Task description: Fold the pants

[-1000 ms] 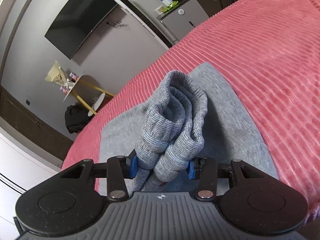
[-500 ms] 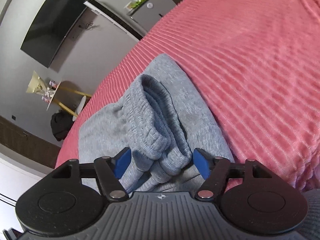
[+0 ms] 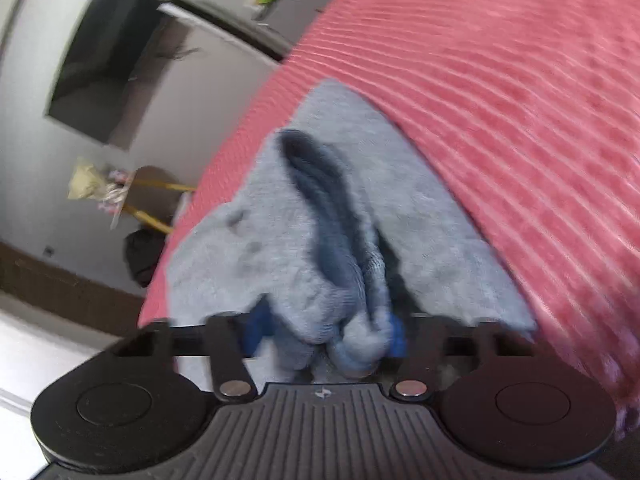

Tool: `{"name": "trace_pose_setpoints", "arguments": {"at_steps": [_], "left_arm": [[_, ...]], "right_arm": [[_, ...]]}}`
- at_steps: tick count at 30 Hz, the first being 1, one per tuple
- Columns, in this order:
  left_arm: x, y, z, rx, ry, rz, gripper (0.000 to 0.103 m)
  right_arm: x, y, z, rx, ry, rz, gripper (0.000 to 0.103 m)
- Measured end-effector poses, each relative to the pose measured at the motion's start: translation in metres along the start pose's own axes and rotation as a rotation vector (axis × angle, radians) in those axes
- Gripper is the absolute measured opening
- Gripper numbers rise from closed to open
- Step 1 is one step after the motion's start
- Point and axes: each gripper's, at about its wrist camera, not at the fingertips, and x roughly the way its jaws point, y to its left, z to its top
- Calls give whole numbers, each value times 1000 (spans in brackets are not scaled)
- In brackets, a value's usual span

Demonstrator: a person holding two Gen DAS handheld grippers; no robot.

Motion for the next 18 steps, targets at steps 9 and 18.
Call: {"name": "trace_pose_setpoints", "arguments": {"at_steps": [9, 18], "left_arm": [[2, 5, -1, -26, -8, 18, 79], [-4, 6, -1, -40, -38, 20, 80]], "right_arm": [[15, 18, 3, -28, 28, -28, 47], [-35, 47, 2, -171, -118, -9, 41]]}}
